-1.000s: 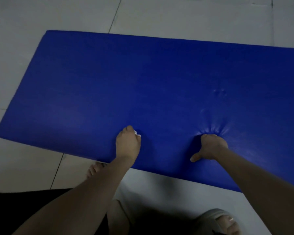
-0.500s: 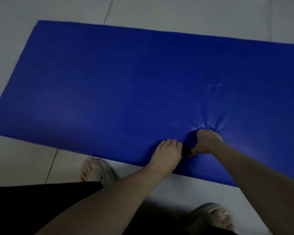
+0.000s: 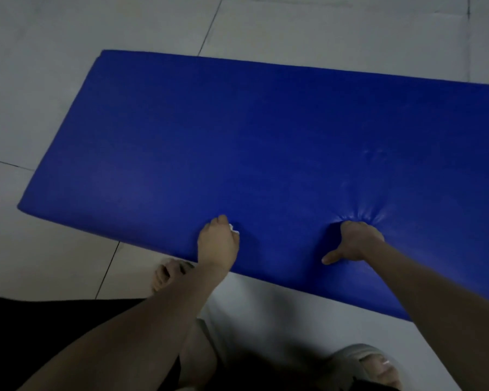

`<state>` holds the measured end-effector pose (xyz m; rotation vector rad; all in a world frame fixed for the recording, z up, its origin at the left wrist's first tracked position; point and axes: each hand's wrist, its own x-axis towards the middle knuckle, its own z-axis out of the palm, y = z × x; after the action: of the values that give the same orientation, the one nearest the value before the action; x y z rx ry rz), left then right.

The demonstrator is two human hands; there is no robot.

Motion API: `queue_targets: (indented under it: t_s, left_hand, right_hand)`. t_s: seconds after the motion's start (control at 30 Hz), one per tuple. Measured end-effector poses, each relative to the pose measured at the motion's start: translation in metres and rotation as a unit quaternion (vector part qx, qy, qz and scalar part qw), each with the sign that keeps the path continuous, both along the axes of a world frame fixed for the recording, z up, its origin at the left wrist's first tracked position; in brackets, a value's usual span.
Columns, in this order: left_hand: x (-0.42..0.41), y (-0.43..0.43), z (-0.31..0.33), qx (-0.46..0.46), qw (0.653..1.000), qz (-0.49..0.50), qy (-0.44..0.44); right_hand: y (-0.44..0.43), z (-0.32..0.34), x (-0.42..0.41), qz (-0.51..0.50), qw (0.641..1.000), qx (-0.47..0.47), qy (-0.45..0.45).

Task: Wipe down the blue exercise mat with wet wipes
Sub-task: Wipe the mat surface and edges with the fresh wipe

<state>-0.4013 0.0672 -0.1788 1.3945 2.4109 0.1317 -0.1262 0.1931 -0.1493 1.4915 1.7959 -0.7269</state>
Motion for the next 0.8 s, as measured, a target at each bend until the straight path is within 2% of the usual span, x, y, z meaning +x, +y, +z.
queue_targets:
  t_s: [0.1, 0.23, 0.33, 0.43, 0.53, 0.8]
  left_hand:
    - [0.042, -0.004, 0.001, 0.009, 0.998, -0.065, 0.015]
    - [0.102, -0.005, -0.010, 0.011, 0.975, -0.218, 0.051]
    - [0.145, -0.014, -0.018, 0.009, 0.956, -0.294, 0.006]
    - [0.153, -0.019, -0.008, 0.017, 0.945, -0.325, -0.023]
    - [0.120, -0.023, -0.004, 0.014, 0.955, -0.296, -0.023]
    - [0.006, -0.047, 0.009, -0.025, 0.999, -0.048, 0.004]
  right_hand:
    - [0.000, -0.003, 0.002, 0.008, 1.000, 0.002, 0.008]
    - [0.002, -0.007, 0.006, 0.014, 1.000, 0.006, 0.016]
    - [0.002, -0.011, 0.005, 0.016, 1.000, 0.008, 0.012]
    - [0.002, -0.013, 0.005, 0.024, 0.999, 0.018, 0.017]
    - [0.002, -0.010, 0.004, 0.017, 0.999, 0.014, 0.023]
    - [0.002, -0.002, 0.003, -0.009, 0.999, -0.003, 0.030]
